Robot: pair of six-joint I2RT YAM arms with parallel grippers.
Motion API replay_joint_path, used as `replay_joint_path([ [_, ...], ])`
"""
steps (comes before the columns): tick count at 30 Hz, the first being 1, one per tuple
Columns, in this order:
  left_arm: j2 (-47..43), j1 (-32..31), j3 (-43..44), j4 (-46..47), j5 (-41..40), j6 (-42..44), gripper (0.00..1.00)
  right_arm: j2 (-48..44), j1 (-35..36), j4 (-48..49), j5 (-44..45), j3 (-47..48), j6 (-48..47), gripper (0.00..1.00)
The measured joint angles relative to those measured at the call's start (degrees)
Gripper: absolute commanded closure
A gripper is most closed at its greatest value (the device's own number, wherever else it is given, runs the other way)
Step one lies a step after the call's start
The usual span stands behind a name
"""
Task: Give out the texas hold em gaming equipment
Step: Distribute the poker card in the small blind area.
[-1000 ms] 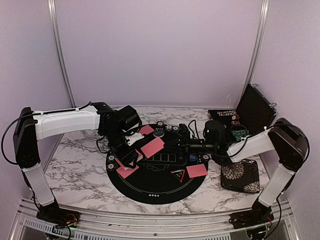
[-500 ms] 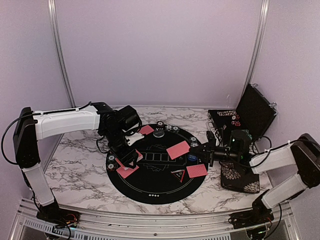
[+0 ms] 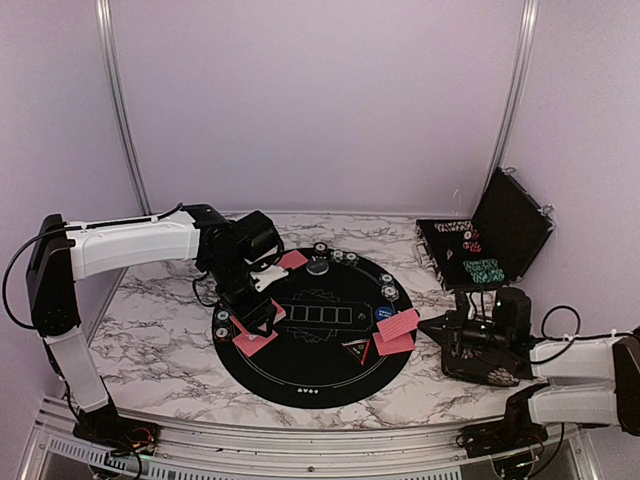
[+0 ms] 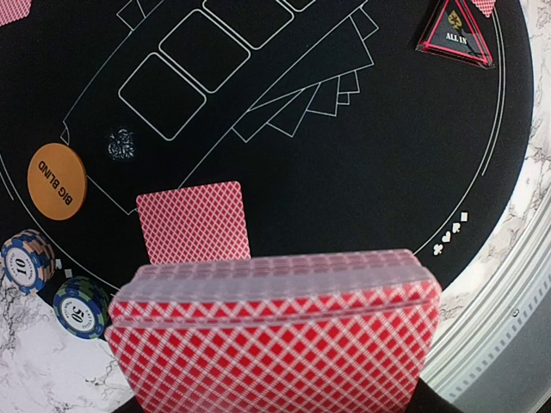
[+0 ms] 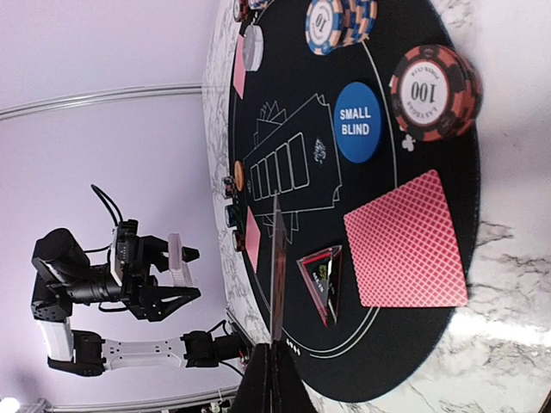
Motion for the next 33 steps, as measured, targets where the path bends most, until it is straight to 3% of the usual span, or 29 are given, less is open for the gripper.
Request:
replay_joint_path([
  [33, 0.00, 0.00, 0.00, 0.00, 0.00, 0.15, 0.45, 7.41, -0.35, -3.96, 0.59, 0.02, -6.95, 1.00],
])
